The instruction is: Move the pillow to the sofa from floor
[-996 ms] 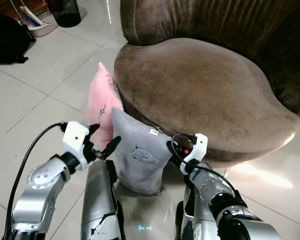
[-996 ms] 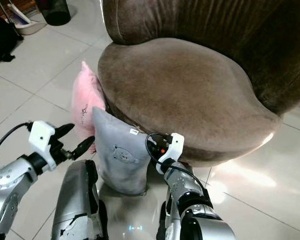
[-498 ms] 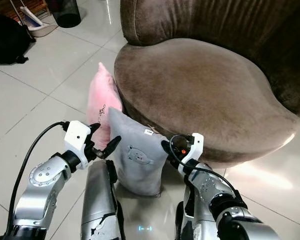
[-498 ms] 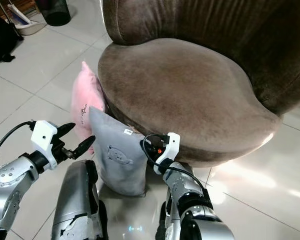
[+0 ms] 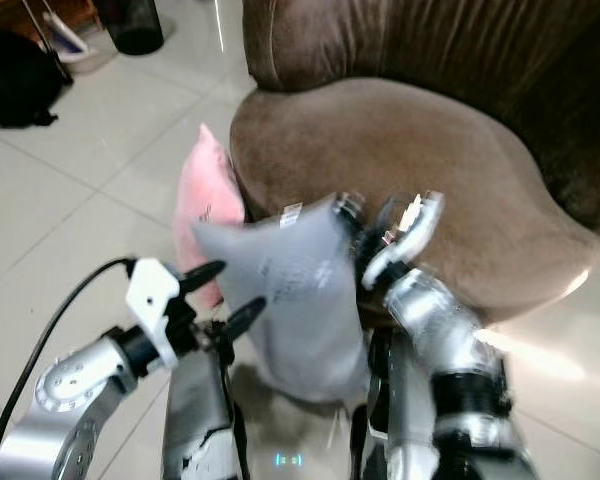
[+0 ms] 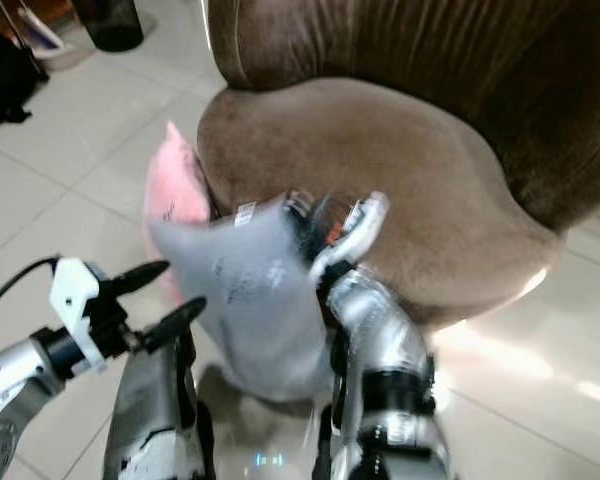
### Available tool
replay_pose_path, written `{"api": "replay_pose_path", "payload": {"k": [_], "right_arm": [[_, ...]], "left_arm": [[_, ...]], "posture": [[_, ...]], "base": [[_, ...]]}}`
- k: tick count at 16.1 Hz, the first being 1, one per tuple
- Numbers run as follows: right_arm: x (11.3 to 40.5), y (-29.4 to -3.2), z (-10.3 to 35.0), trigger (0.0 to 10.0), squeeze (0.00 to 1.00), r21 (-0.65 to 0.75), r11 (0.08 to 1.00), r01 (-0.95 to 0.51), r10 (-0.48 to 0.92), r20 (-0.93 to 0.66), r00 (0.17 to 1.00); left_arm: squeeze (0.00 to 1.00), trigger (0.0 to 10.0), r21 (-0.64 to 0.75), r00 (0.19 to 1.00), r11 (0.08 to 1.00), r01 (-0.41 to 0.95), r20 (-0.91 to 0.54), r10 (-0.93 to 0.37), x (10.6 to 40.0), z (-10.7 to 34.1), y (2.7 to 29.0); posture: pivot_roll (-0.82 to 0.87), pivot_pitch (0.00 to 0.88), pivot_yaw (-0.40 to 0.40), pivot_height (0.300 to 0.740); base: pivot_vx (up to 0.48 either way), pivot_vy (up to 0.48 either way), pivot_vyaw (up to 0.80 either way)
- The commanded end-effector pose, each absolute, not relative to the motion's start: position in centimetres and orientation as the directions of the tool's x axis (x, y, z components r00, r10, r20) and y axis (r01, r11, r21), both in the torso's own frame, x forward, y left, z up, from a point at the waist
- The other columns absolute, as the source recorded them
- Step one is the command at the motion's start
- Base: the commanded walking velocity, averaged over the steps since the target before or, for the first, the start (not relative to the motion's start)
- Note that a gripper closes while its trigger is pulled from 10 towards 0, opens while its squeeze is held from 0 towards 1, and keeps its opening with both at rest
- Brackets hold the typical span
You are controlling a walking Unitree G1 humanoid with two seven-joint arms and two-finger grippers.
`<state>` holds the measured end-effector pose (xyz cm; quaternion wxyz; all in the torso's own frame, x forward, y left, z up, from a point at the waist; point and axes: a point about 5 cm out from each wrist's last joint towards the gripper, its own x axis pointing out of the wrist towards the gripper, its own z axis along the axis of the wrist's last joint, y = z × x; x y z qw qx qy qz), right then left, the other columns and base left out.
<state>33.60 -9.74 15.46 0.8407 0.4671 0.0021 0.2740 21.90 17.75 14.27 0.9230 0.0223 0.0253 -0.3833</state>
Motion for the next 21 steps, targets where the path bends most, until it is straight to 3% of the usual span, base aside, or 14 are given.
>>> {"api": "replay_pose_path", "payload": {"k": [1,5,6,7,8,9,13,17,21], "right_arm": [[34.6,-10.4,21.8,0.0,0.00,0.746,0.353,-0.565,0.367,0.445,0.817],[36.5,-14.7,30.7,0.0,0.00,0.671,0.486,-0.560,0.148,0.568,0.809],[36.7,-17.1,32.8,0.0,0.00,0.629,0.630,-0.455,0.036,0.562,0.826],[36.7,-17.8,33.3,0.0,0.00,0.615,0.669,-0.417,0.002,0.560,0.828],[36.8,-19.8,33.5,4.6,0.00,0.612,0.742,-0.272,-0.119,0.521,0.845],[37.2,-20.9,33.0,10.0,0.00,0.619,0.766,-0.175,-0.174,0.461,0.870],[37.6,-19.4,28.4,10.0,0.00,0.517,0.847,-0.125,-0.079,0.355,0.931],[37.2,-18.9,25.3,10.0,0.00,0.466,0.885,-0.013,-0.126,0.265,0.956],[37.1,-19.4,25.2,10.0,0.00,0.445,0.895,0.026,-0.156,0.257,0.954]], "left_arm": [[0.00,10.0,0.030,0.702,0.701,0.712,-0.061,-0.710,22.1,14.4,17.6],[0.00,10.0,0.061,0.829,0.827,0.558,0.005,-0.560,24.9,14.8,19.0],[0.00,10.0,0.073,0.862,0.863,0.499,0.060,-0.503,25.6,16.2,18.9],[0.00,10.0,0.080,0.868,0.871,0.484,0.078,-0.490,25.8,16.7,18.8],[0.00,10.0,0.096,0.888,0.893,0.440,0.101,-0.448,26.2,17.7,18.4],[0.00,10.0,0.113,0.900,0.908,0.404,0.129,-0.416,26.7,18.5,18.0],[0.00,10.0,0.184,0.933,0.940,0.288,0.169,-0.318,27.8,19.4,17.3],[0.00,10.0,0.175,0.938,0.943,0.282,0.156,-0.310,27.7,19.6,16.2],[0.00,10.0,0.205,0.941,0.943,0.264,0.158,-0.298,27.8,19.5,15.9]], "posture": [[0.10,0.113,-0.026,0.501],[0.09,0.096,-0.016,0.501],[0.08,0.080,-0.011,0.501],[0.08,0.080,-0.011,0.501],[0.07,0.072,-0.004,0.501],[0.07,0.068,-0.003,0.501],[0.06,0.055,0.003,0.511],[0.05,0.038,0.014,0.551],[0.04,0.034,0.012,0.586]], "base": [[0.000,0.000,0.00],[0.000,0.000,0.00],[0.000,0.000,0.00],[0.000,0.000,0.00],[0.000,0.000,0.00],[0.000,0.000,0.00],[0.000,0.000,0.00],[0.000,0.000,0.00],[0.000,0.000,0.00]]}}
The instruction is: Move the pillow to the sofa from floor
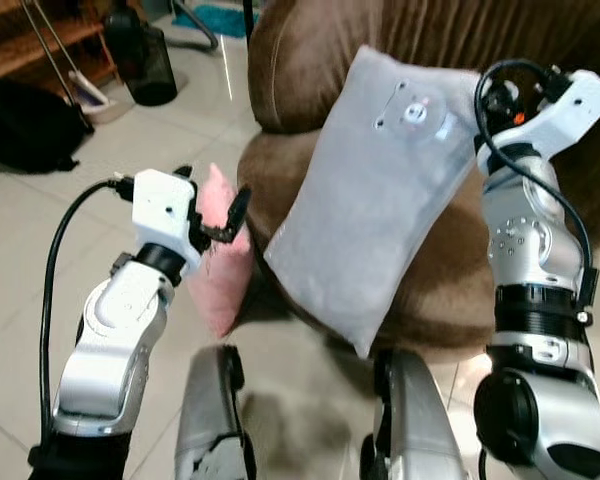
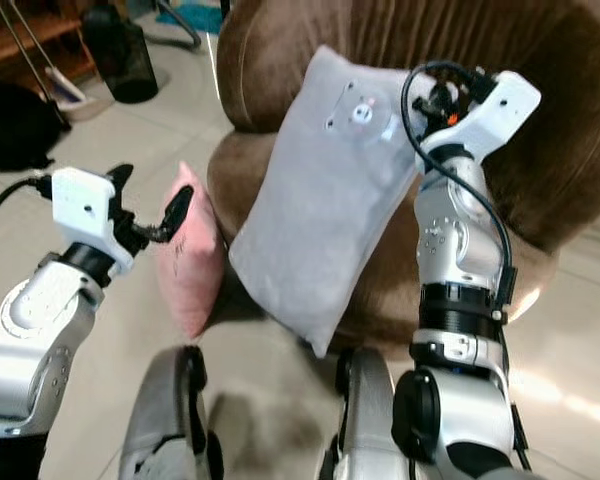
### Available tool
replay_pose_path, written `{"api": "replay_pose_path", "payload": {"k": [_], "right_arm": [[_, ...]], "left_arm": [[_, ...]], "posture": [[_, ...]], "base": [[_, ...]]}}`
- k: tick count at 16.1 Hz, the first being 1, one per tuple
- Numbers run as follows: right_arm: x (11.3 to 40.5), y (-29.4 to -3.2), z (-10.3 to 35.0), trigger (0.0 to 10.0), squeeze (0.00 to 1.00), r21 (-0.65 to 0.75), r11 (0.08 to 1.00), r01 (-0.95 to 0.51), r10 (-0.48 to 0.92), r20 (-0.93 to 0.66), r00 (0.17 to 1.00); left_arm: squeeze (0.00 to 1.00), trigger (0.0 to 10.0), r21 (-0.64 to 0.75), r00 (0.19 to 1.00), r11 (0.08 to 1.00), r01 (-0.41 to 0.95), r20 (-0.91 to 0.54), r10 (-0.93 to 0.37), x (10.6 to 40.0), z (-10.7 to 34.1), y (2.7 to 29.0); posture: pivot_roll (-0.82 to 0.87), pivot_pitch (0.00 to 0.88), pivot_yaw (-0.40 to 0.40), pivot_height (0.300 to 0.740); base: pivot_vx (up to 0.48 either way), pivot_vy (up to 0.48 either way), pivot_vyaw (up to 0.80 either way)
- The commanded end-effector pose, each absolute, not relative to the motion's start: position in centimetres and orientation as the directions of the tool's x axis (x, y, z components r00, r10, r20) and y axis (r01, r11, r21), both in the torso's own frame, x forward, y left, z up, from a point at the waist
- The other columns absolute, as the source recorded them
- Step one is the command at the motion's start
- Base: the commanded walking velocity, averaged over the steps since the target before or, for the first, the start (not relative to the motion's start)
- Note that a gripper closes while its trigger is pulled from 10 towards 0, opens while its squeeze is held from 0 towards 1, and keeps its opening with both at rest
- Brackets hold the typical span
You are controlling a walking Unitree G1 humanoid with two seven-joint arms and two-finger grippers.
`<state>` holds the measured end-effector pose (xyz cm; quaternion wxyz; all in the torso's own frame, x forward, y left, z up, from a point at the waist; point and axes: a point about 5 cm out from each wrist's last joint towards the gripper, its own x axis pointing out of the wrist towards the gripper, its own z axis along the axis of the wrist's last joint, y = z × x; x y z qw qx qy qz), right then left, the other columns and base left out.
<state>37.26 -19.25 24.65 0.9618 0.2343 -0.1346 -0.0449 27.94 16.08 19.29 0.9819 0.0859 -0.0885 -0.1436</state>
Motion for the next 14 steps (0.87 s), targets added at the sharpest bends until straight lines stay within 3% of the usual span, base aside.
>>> {"api": "replay_pose_path", "payload": {"k": [1,14], "right_arm": [[37.1,-19.4,25.5,10.0,0.00,0.442,0.897,0.026,-0.158,0.265,0.951],[37.9,-19.4,24.8,10.0,0.00,0.417,0.907,0.052,-0.165,0.237,0.957]], "left_arm": [[0.00,10.0,0.206,0.943,0.944,0.260,0.158,-0.294,27.8,19.5,15.9],[0.00,10.0,0.243,0.941,0.928,0.283,0.118,-0.318,28.1,18.5,15.5]], "posture": [[0.04,0.033,0.011,0.596],[0.05,0.044,0.008,0.711]], "base": [[0.000,0.000,0.00],[0.000,0.000,0.00]]}}
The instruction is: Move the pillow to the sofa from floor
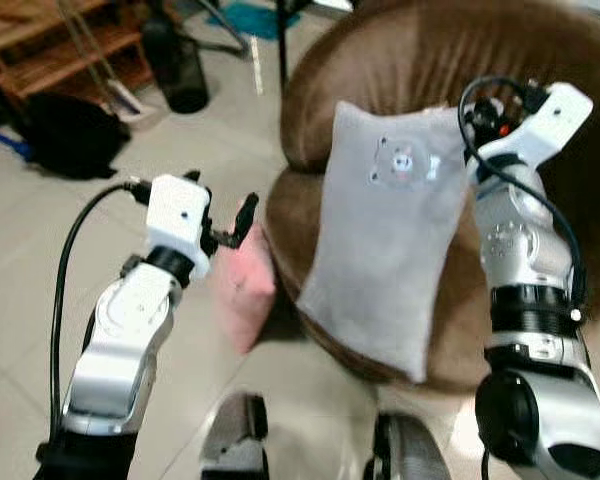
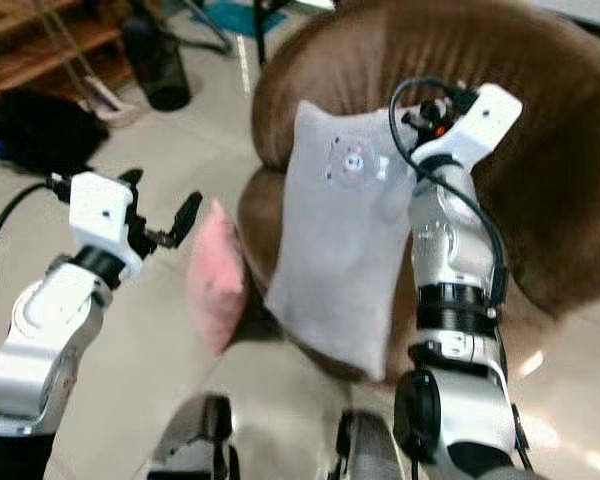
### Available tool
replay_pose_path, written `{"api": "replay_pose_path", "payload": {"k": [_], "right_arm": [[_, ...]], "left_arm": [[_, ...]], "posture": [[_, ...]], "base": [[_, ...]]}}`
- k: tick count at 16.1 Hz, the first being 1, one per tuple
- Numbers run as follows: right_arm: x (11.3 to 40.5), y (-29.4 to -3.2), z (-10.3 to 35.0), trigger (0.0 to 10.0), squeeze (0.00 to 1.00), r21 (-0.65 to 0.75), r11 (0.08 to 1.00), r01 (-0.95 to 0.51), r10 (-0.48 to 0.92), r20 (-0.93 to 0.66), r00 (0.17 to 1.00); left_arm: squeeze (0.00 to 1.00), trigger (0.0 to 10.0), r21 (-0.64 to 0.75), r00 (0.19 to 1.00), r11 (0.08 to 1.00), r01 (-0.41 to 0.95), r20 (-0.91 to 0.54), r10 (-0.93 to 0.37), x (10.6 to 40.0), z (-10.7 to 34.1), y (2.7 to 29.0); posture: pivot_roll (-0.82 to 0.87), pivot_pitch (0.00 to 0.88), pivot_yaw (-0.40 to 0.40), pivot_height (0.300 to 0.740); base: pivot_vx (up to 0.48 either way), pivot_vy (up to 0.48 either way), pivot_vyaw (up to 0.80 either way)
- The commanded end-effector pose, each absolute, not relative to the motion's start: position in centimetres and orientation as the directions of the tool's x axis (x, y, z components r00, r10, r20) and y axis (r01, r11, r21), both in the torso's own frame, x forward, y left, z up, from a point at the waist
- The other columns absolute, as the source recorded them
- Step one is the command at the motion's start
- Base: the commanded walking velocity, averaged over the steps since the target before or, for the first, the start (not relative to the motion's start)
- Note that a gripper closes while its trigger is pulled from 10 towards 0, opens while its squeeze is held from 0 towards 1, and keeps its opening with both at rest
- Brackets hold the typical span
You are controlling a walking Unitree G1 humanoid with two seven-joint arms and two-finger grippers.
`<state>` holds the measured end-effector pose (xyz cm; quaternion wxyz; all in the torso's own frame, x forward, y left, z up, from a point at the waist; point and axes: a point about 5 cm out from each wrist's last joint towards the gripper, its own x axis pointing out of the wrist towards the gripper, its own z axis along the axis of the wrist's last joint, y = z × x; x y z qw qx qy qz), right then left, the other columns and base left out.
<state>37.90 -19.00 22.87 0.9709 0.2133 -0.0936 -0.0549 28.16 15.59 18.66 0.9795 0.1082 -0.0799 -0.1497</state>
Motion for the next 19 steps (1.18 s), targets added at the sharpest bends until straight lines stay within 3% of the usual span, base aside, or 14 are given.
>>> {"api": "replay_pose_path", "payload": {"k": [1,3,9,14,19], "right_arm": [[38.0,-19.6,24.8,10.0,0.00,0.419,0.906,0.061,-0.174,0.235,0.956],[38.0,-19.9,24.7,10.0,0.00,0.421,0.904,0.074,-0.186,0.232,0.955],[37.4,-19.6,22.8,10.0,0.00,0.383,0.919,0.094,-0.177,0.189,0.966],[37.1,-20.1,22.5,10.0,0.00,0.385,0.916,0.114,-0.198,0.185,0.963],[37.1,-20.6,21.7,10.0,0.00,0.356,0.920,0.164,-0.229,0.150,0.962]], "left_arm": [[0.00,10.0,0.233,0.937,0.927,0.295,0.121,-0.328,28.2,18.5,15.5],[0.00,10.0,0.221,0.937,0.930,0.293,0.128,-0.325,28.4,18.5,15.5],[0.00,10.0,0.222,0.935,0.928,0.300,0.125,-0.332,28.8,18.3,15.6],[0.00,10.0,0.228,0.930,0.921,0.315,0.120,-0.348,29.0,18.2,15.4],[0.00,10.0,0.230,0.913,0.897,0.377,0.068,-0.401,28.6,17.4,14.8]], "posture": [[0.05,0.046,0.010,0.721],[0.05,0.047,0.013,0.740],[0.06,0.048,0.022,0.740],[0.06,0.047,0.028,0.740],[0.06,0.051,0.029,0.740]], "base": [[0.000,0.000,0.00],[0.139,0.000,0.00],[0.345,0.000,0.00],[0.379,0.000,-0.70],[0.130,0.000,0.00]]}}
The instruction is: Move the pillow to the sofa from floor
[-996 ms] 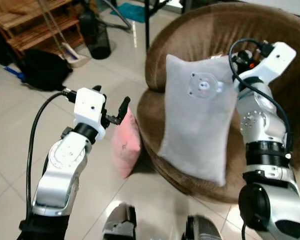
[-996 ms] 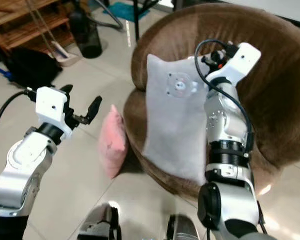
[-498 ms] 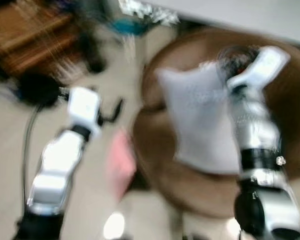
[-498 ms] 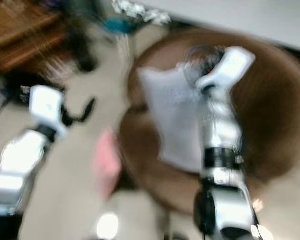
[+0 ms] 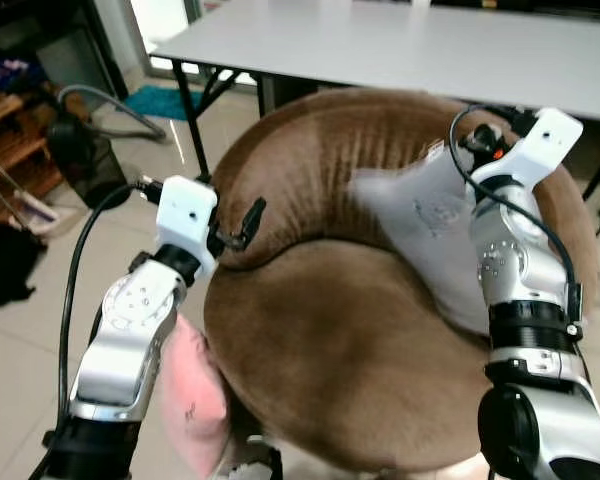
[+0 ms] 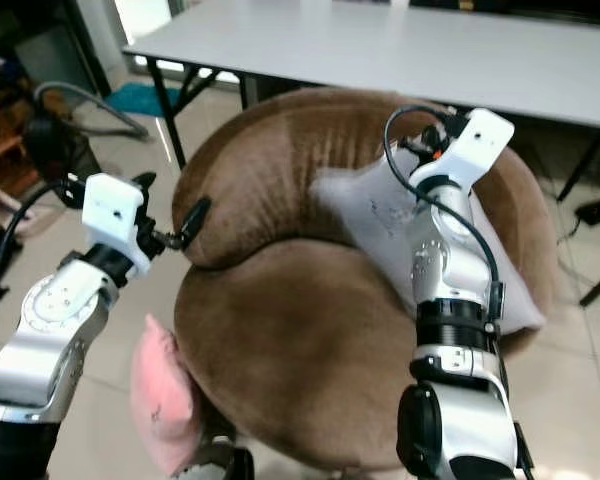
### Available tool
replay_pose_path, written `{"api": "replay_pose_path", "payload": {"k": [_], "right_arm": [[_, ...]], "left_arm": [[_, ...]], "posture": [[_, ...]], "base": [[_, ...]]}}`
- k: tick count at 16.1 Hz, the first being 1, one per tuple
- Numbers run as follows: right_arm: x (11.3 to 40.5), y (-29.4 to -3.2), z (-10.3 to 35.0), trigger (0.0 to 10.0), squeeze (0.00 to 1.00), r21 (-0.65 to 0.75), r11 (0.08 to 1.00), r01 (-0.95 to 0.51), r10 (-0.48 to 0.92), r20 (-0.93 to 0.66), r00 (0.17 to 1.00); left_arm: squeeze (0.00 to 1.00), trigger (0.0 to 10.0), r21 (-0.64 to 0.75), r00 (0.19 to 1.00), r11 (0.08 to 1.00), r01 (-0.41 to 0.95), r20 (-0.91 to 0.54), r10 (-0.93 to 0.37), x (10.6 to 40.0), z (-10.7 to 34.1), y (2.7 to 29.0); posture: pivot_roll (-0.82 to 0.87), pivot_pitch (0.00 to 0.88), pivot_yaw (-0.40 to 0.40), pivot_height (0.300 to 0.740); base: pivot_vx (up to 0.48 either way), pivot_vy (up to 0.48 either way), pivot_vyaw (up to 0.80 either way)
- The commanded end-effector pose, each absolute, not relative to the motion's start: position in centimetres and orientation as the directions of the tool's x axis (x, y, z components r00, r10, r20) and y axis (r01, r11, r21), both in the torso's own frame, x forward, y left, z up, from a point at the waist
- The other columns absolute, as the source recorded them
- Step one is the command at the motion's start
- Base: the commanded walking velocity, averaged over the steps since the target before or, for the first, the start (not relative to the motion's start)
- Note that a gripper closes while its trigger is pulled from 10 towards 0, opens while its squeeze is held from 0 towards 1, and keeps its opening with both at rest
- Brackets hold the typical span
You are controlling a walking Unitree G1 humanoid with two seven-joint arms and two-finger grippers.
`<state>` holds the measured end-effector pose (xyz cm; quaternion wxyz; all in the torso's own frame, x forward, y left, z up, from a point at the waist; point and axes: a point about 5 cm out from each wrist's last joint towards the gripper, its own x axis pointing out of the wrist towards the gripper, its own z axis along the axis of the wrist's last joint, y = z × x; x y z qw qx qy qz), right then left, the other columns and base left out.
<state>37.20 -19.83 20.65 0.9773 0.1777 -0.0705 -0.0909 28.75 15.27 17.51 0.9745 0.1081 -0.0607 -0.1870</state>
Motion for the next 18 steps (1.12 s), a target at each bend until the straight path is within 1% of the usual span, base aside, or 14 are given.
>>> {"api": "replay_pose_path", "payload": {"k": [1,5,11,14,18], "right_arm": [[37.1,-20.5,21.3,10.0,0.00,0.352,0.922,0.163,-0.222,0.133,0.966],[37.3,-20.6,20.9,10.0,0.00,0.332,0.928,0.170,-0.219,0.114,0.969],[37.4,-20.2,21.1,10.0,0.00,0.337,0.932,0.135,-0.185,0.118,0.976],[37.6,-19.4,23.2,10.0,0.00,0.339,0.941,0.024,-0.090,0.180,0.980],[37.6,-19.3,23.4,10.0,0.00,0.347,0.938,-0.014,-0.058,0.196,0.979]], "left_arm": [[0.00,10.0,0.232,0.901,0.884,0.407,0.057,-0.430,28.3,17.1,14.5],[0.00,10.0,0.230,0.886,0.868,0.440,0.046,-0.461,27.9,17.0,14.1],[0.00,10.0,0.224,0.890,0.871,0.438,0.028,-0.455,27.9,16.8,14.1],[0.00,10.0,0.217,0.892,0.874,0.434,0.031,-0.450,28.0,17.0,14.2],[0.00,10.0,0.215,0.898,0.881,0.422,0.033,-0.439,28.0,17.1,14.2]], "posture": [[0.06,0.056,0.029,0.740],[0.07,0.062,0.027,0.740],[0.07,0.066,0.028,0.740],[0.06,0.070,0.030,0.740],[0.07,0.077,0.031,0.740]], "base": [[0.000,0.000,0.00],[0.000,0.000,0.00],[0.000,0.000,0.00],[0.000,0.000,0.00],[0.000,0.000,0.00]]}}
